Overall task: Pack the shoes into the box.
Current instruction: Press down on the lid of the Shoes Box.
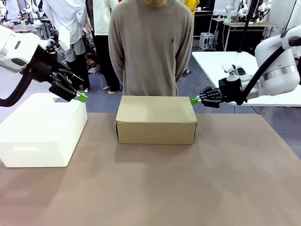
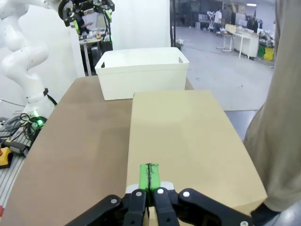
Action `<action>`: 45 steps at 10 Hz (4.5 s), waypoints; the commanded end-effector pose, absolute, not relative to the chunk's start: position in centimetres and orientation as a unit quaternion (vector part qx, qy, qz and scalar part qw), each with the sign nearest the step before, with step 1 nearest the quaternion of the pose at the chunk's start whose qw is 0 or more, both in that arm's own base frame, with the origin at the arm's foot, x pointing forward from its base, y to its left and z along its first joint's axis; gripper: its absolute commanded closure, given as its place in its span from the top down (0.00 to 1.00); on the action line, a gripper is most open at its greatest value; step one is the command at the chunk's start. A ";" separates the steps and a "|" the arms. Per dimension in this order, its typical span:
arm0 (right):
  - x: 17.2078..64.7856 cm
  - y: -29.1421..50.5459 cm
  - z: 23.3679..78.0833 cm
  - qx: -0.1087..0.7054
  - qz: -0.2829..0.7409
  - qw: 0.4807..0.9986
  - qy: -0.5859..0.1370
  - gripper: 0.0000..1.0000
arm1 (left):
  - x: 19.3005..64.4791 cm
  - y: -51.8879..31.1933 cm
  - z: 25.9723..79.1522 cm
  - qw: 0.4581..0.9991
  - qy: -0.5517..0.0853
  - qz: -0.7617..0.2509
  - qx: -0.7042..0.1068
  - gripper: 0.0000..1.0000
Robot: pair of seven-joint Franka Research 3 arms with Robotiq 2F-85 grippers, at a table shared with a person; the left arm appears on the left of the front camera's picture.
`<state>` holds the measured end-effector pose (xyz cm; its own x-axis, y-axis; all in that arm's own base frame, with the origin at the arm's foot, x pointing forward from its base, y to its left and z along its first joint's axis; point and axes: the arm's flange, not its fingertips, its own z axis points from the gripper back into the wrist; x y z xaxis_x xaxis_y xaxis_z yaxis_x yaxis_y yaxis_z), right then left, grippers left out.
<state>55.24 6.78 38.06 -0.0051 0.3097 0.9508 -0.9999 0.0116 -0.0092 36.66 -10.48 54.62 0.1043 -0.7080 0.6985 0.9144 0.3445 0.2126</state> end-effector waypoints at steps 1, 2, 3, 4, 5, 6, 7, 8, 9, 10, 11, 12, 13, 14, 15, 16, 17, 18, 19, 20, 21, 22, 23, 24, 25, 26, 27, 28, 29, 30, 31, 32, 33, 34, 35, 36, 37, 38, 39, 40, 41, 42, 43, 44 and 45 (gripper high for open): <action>54.8 5.1 41.2 0.393 0.586 0.599 -0.379 0.00 | 36.8 -10.3 54.5 0.722 -0.378 -0.561 -0.145 1.00; 54.9 4.2 42.6 0.386 0.587 0.611 -0.364 0.00 | 36.8 -10.3 54.5 0.722 -0.378 -0.561 -0.145 1.00; 55.0 3.4 43.9 0.387 0.590 0.627 -0.330 0.00 | 36.8 -10.3 54.5 0.722 -0.378 -0.561 -0.145 1.00; 54.8 2.9 44.9 0.373 0.603 0.630 -0.318 0.00 | 36.8 -10.3 54.5 0.722 -0.378 -0.561 -0.145 1.00; 54.7 2.3 45.5 0.368 0.604 0.637 -0.308 0.07 | 36.8 -10.3 54.5 0.722 -0.378 -0.561 -0.145 1.00; 54.5 1.7 45.9 0.353 0.607 0.648 -0.295 0.27 | 36.8 -10.3 54.5 0.722 -0.378 -0.561 -0.145 1.00; 54.3 1.2 46.1 0.344 0.609 0.657 -0.283 0.47 | 36.8 -10.3 54.5 0.722 -0.378 -0.561 -0.145 1.00; 54.1 0.7 46.2 0.338 0.607 0.668 -0.266 0.67 | 36.8 -10.3 54.5 0.722 -0.378 -0.561 -0.145 1.00; 53.8 0.2 46.1 0.335 0.603 0.678 -0.255 0.87 | 36.7 -10.5 54.6 0.730 -0.373 -0.556 -0.138 0.94; 53.3 -0.3 46.0 0.331 0.604 0.684 -0.242 1.00 | 36.9 -11.4 55.9 0.736 -0.377 -0.546 -0.133 0.75; 53.0 -0.5 45.8 0.325 0.606 0.690 -0.226 1.00 | 37.4 -12.3 56.8 0.751 -0.370 -0.532 -0.130 0.56; 52.6 -0.8 45.7 0.310 0.612 0.697 -0.210 1.00 | 38.0 -13.1 57.5 0.769 -0.365 -0.507 -0.138 0.36; 52.2 -1.0 45.7 0.293 0.617 0.704 -0.193 1.00 | 38.8 -14.0 58.0 0.788 -0.346 -0.495 -0.122 0.17; 51.9 -1.1 45.8 0.278 0.622 0.710 -0.181 1.00 | 39.3 -14.5 58.0 0.800 -0.336 -0.483 -0.116 0.00; 51.5 -1.2 45.9 0.261 0.627 0.715 -0.166 1.00 | 39.9 -15.1 58.0 0.814 -0.324 -0.466 -0.123 0.00; 50.9 -1.1 46.0 0.237 0.633 0.720 -0.158 1.00 | 40.6 -15.8 58.0 0.822 -0.309 -0.462 -0.122 0.00; 50.3 -0.7 46.0 0.222 0.629 0.730 -0.152 1.00 | 41.2 -16.4 57.8 0.829 -0.295 -0.460 -0.115 0.00; 49.5 -0.3 46.1 0.198 0.624 0.740 -0.155 1.00 | 42.0 -16.9 57.4 0.836 -0.288 -0.455 -0.107 0.00; 48.8 0.1 46.4 0.179 0.616 0.748 -0.170 1.00 | 42.6 -17.4 56.7 0.842 -0.281 -0.447 -0.109 0.00; 48.1 0.4 46.8 0.168 0.599 0.761 -0.187 1.00 | 43.1 -17.8 56.2 0.846 -0.279 -0.441 -0.109 0.00; 47.4 0.6 47.2 0.150 0.578 0.775 -0.206 1.00 | 43.7 -18.1 55.7 0.850 -0.279 -0.434 -0.108 0.00; 46.7 0.9 47.5 0.152 0.565 0.783 -0.211 0.97 | 44.1 -18.5 55.1 0.853 -0.279 -0.430 -0.103 0.00; 46.3 1.1 47.8 0.149 0.556 0.790 -0.213 0.97 | 44.4 -19.0 54.7 0.855 -0.277 -0.426 -0.105 0.00; 45.7 1.5 48.1 0.160 0.552 0.788 -0.219 0.97 | 44.7 -19.4 54.5 0.854 -0.279 -0.427 -0.105 0.00; 45.2 1.6 48.2 0.166 0.558 0.783 -0.221 0.97 | 44.6 -19.5 54.8 0.850 -0.278 -0.433 -0.111 0.00; 46.6 0.6 48.3 0.156 0.569 0.780 -0.208 0.97 | 44.3 -18.9 54.2 0.849 -0.275 -0.437 -0.112 0.00; 46.6 0.6 48.3 0.156 0.569 0.780 -0.208 0.97 | 44.3 -18.9 54.2 0.849 -0.275 -0.437 -0.112 0.00; 46.6 0.6 48.3 0.156 0.569 0.780 -0.208 0.97 | 44.3 -18.9 54.2 0.849 -0.275 -0.437 -0.112 0.00; 46.6 0.6 48.3 0.156 0.569 0.780 -0.208 0.97 | 44.3 -18.9 54.2 0.849 -0.275 -0.437 -0.112 0.00; 46.6 0.6 48.3 0.156 0.569 0.780 -0.208 0.97 | 44.3 -18.9 54.2 0.849 -0.275 -0.437 -0.112 0.00; 46.6 0.6 48.3 0.156 0.569 0.780 -0.208 0.97 | 44.3 -18.9 54.2 0.849 -0.275 -0.437 -0.112 0.00; 46.1 0.6 48.0 0.163 0.565 0.782 -0.207 0.97 | 44.5 -19.3 54.2 0.848 -0.276 -0.438 -0.112 0.00; 45.7 1.3 49.1 0.157 0.536 0.805 -0.202 0.97 | 45.1 -20.0 54.0 0.870 -0.270 -0.397 -0.114 0.00; 45.1 1.8 50.2 0.152 0.505 0.826 -0.200 0.97 | 45.7 -20.7 53.9 0.888 -0.262 -0.359 -0.119 0.00; 44.2 2.3 51.1 0.137 0.470 0.848 -0.205 0.97 | 46.7 -21.5 53.7 0.906 -0.244 -0.322 -0.126 0.00; 43.2 2.9 51.9 0.114 0.441 0.864 -0.215 0.97 | 47.7 -22.5 53.5 0.918 -0.230 -0.296 -0.129 0.00; 42.2 3.4 52.6 0.105 0.426 0.869 -0.227 0.97 | 48.7 -23.8 53.4 0.929 -0.217 -0.276 -0.119 0.00; 41.3 4.0 53.1 0.098 0.420 0.870 -0.241 0.97 | 49.8 -25.1 53.2 0.933 -0.210 -0.272 -0.103 0.00; 40.8 4.3 53.3 0.113 0.414 0.868 -0.250 0.97 | 51.3 -26.3 53.0 0.936 -0.208 -0.267 -0.101 0.00; 40.3 4.5 53.2 0.106 0.403 0.872 -0.256 0.97 | 52.5 -27.2 52.6 0.940 -0.202 -0.255 -0.101 0.00; 39.6 4.8 53.3 0.088 0.392 0.877 -0.263 0.97 | 53.6 -28.0 52.3 0.943 -0.206 -0.247 -0.091 0.00; 38.9 5.2 53.4 0.083 0.387 0.878 -0.268 0.97 | 54.4 -28.5 51.9 0.946 -0.203 -0.237 -0.088 0.00; 38.4 5.4 53.5 0.073 0.391 0.876 -0.273 0.97 | 54.6 -28.7 51.9 0.944 -0.201 -0.247 -0.092 0.00; 39.8 4.6 53.8 0.105 0.406 0.869 -0.264 0.97 | 53.4 -28.0 51.6 0.940 -0.210 -0.250 -0.102 0.00; 39.8 4.6 53.8 0.105 0.406 0.869 -0.264 0.97 | 53.4 -28.0 51.6 0.940 -0.210 -0.250 -0.102 0.00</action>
